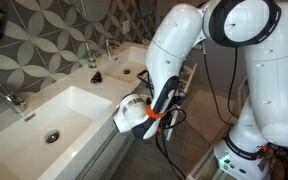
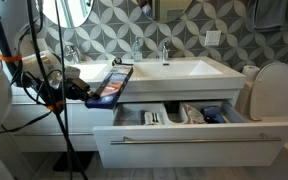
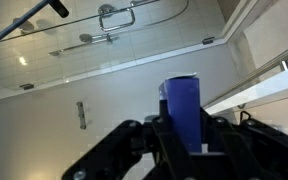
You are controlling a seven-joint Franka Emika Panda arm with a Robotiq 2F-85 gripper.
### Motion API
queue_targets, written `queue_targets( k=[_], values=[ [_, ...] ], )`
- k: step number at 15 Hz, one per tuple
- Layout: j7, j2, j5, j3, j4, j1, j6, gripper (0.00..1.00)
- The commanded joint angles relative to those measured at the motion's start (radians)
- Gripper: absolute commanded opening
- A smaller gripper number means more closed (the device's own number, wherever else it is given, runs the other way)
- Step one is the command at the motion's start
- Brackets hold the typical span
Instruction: Put the box in the top right drawer
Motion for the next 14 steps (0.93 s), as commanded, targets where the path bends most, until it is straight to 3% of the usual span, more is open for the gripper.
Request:
queue_targets(
  k=[1, 2, 14],
  values=[
    [-0.002, 0.000, 0.003, -0.007, 0.002, 0.008, 0.000, 0.26],
    [-0.002, 0.000, 0.003, -0.007, 0.002, 0.008, 0.000, 0.06],
    [-0.345, 0.040, -0.051, -0.050, -0.092, -0.083, 0.131, 0.06]
  ],
)
